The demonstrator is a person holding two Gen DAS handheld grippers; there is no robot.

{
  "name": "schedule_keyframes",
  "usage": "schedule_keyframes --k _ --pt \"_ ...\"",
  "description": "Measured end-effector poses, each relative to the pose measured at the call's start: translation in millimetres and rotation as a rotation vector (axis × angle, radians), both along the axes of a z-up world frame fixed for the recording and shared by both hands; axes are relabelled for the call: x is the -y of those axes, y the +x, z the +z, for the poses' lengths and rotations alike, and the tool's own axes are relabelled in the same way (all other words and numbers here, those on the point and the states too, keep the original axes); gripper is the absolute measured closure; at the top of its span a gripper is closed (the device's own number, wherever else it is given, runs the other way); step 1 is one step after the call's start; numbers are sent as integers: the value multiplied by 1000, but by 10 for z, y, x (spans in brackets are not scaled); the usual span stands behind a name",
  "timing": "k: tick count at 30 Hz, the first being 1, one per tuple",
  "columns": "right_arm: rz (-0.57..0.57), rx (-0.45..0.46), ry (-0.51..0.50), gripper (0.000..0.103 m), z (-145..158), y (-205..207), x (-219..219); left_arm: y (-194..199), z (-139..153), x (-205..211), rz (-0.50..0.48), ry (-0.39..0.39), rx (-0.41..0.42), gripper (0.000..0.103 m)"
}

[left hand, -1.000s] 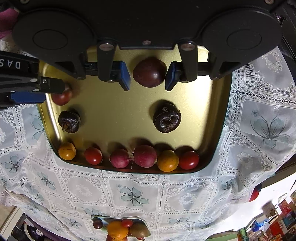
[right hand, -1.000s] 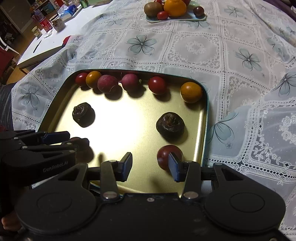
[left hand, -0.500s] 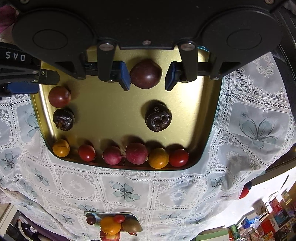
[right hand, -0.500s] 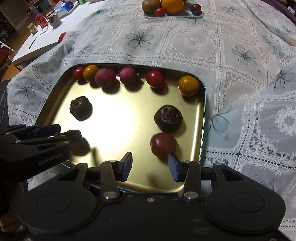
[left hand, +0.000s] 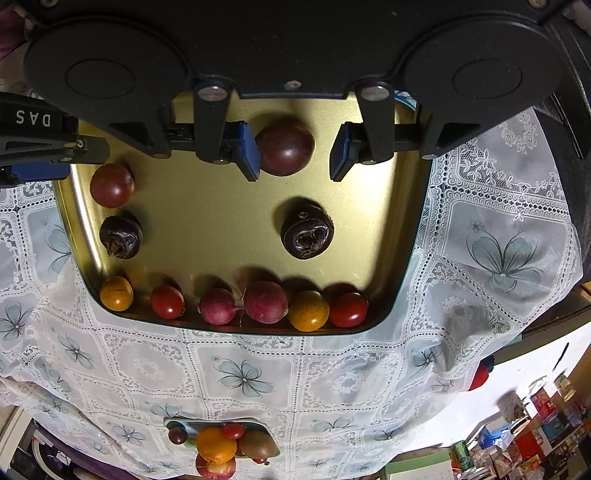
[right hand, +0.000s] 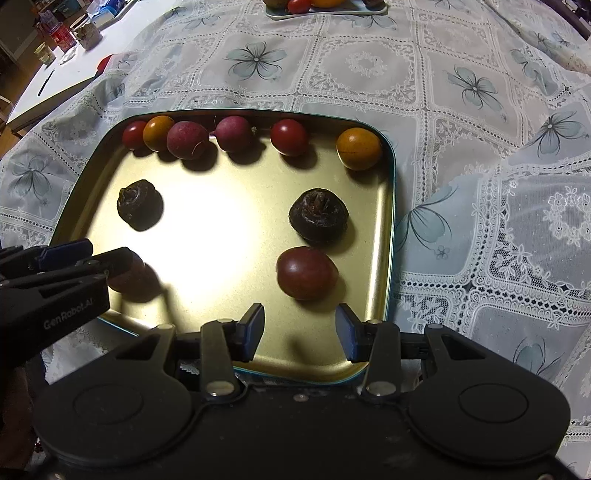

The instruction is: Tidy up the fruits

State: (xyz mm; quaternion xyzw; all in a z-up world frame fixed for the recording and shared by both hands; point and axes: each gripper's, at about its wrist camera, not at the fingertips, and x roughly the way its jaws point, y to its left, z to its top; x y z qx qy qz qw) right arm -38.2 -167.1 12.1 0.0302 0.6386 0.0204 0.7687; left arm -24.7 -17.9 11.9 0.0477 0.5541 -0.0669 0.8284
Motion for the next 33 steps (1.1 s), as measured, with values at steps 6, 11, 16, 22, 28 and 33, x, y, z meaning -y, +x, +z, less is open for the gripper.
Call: schedule_keyframes --k 6,11,16,22,28,33 --pt "1 0 -1 59 6 -10 0 -11 7 -2 -1 0 4 54" --pt "5 -3 -2 59 7 -14 -12 -13 8 1 -1 0 4 54" --pt "6 -5 -3 59 8 -16 -14 -12 8 5 1 -2 0 54" --pt "8 -8 -3 59 -1 -16 -13 -1 -2 -11 5 -18 -17 54" --pt "8 -8 -5 59 -1 -20 -16 -1 -1 -14 2 -21 -17 53" --pt "11 -12 -5 59 -8 -24 -20 2 -6 -1 2 -21 -27 53"
